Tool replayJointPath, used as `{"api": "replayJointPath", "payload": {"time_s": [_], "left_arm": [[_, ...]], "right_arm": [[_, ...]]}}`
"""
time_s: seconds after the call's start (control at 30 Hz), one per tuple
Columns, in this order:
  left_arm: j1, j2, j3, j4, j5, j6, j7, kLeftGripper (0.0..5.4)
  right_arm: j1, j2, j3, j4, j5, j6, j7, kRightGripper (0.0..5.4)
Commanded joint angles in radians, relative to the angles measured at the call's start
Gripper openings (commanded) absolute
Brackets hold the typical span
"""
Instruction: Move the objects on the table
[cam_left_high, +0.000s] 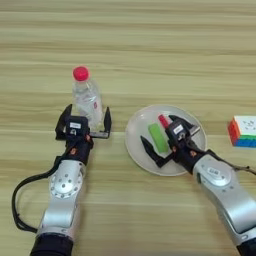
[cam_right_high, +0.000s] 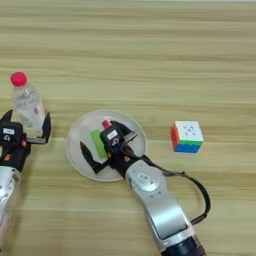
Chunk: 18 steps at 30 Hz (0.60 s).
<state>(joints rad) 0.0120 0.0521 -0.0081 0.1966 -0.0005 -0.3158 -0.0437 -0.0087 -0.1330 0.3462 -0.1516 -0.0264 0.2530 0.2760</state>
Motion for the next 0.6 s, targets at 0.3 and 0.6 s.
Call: {"api": "replayJointPath", "payload": {"time_s": [0.3,0.6], "left_arm": [[0.006,-0.005,-0.010,-0.025,0.019,0.024,0.010,5.38],[0.010,-0.008,-0.013,-0.035,0.020,0.029,0.013,5.38]], "right_arm": [[-0.005,0.027,-0.016,-0.023,0.055,0.137,0.035,5.40],[-0.019,0.033,-0.026,-0.031,0.078,0.217,0.044,5.40]]}}
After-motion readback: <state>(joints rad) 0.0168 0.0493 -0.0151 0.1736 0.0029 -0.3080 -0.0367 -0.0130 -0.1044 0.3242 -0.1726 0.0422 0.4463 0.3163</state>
